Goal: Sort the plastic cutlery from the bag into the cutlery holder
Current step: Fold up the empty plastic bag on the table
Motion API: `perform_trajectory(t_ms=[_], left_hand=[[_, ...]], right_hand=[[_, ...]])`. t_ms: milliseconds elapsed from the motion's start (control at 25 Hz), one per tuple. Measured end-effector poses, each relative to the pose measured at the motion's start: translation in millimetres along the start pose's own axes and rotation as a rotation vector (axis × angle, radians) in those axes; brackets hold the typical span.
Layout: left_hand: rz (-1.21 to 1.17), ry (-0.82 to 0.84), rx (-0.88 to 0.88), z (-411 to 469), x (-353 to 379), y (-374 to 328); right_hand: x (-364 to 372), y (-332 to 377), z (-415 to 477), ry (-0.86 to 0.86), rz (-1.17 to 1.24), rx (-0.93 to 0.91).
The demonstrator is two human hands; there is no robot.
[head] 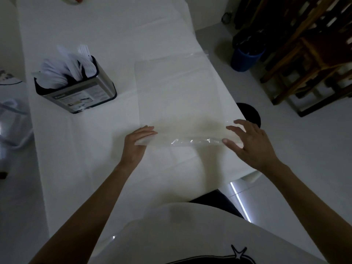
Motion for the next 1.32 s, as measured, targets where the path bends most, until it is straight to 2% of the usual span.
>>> perform_trajectory(t_ms=[80,160,240,320,360,440,480,720,920,1080,1320], left_hand=[[-0.112,0.005,-0.027,1,-1,-2],[-0.215,-0.001,-0.098,0,1,-2],[-0.21,-0.066,-0.282,-1,-3,-1],[-0.02,-0.152,-0.425,-1,-11,-2],[0.017,-0.14,-0.467,-2,-13,0],[0.013,-0.088,-0.495,-4,-15,4],[-0.01,-0.082,-0.506,-6,-15,6],[-0.09,-0.306,-0.515,-11,-7,9],[-0.134,-0.46,-0.612,3,-11,16],[-0.049,-0.485,-0.625,15,-9,22],[0.156,-0.501,-0.657,26,-2,24]], right_hand=[[-3,20,4,-0.061,-0.166,-0.223],[-6,39,14,-0.095,-0.133,-0.359],[-15,52,22,-0.132,-0.048,-0.395],[-33,58,27,-0.046,0.009,-0.375],[-43,58,31,0.07,0.087,-0.352],[-59,57,44,0.302,0.299,-0.308],[-67,57,55,0.346,0.346,-0.301],[-58,68,148,0.209,0.008,-0.296],[-25,60,222,0.206,0.043,-0.184],[8,44,250,0.246,-0.025,-0.055],[41,34,253,0.248,-0.127,-0.082]])
Point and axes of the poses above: each hand's wrist, its own z-axis towards the middle knuckle, its own x-axis out of the palm, y = z × x, the point moved 5 cm from there along z, towards the middle knuckle, and after that the axes turned 3 degrees about y, right-handed, at the moved point
